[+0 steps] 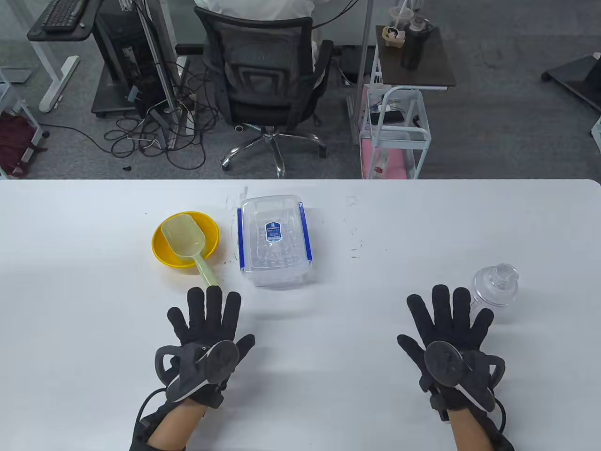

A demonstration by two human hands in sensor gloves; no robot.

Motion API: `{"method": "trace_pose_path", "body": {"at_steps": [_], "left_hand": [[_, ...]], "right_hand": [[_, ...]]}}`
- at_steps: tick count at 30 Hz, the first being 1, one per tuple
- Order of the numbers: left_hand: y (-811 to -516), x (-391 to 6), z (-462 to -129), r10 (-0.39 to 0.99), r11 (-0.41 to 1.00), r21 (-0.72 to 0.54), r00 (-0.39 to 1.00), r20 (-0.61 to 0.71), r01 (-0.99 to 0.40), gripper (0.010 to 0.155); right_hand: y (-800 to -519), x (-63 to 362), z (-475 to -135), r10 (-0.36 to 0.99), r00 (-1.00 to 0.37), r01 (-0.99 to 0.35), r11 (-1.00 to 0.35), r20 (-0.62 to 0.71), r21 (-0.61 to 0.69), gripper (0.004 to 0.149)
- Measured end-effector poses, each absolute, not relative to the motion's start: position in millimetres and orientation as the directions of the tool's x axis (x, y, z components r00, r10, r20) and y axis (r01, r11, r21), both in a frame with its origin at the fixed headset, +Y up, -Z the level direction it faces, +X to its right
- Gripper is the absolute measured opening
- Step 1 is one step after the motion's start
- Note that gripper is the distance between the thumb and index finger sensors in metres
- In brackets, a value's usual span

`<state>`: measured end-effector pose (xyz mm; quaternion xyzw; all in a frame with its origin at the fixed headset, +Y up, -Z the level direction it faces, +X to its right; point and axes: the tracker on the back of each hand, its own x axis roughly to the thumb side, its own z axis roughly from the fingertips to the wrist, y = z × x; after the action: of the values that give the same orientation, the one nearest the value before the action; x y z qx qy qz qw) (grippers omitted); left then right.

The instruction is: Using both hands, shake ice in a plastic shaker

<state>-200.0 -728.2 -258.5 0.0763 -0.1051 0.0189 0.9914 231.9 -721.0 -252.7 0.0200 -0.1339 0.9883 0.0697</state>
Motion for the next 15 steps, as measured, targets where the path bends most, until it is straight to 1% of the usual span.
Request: {"method": "trace_pose_path", "body": {"at_steps": [5,9,11,13,15], "left_hand": [[-727,-197,-256,0.027,0.986,0.152,0.974,0.226,-0.063,0.085],[-727,-196,-255,0.035,0.986,0.152,0.971,0.238,-0.073,0.085],[-727,-196,-254,0.044,0.986,0.147,0.969,0.243,-0.081,0.085],[-728,-197,-254,0.052,0.986,0.14,0.967,0.249,-0.089,0.085],[-727,-198,-254,0.062,0.985,0.138,0.966,0.251,-0.099,0.085]], "right_hand": [[-720,231,-251,0.118,-0.991,-0.131,-0.954,0.062,-0.27,0.106],[-708,236,-250,0.171,-0.984,-0.176,-0.938,0.044,-0.3,0.106],[-694,242,-252,0.187,-0.982,-0.184,-0.921,0.024,-0.342,0.105],[-673,257,-252,0.218,-0.974,-0.177,-0.89,-0.052,-0.42,0.105],[-653,275,-253,0.315,-0.945,-0.231,-0.828,-0.084,-0.51,0.105]]}}
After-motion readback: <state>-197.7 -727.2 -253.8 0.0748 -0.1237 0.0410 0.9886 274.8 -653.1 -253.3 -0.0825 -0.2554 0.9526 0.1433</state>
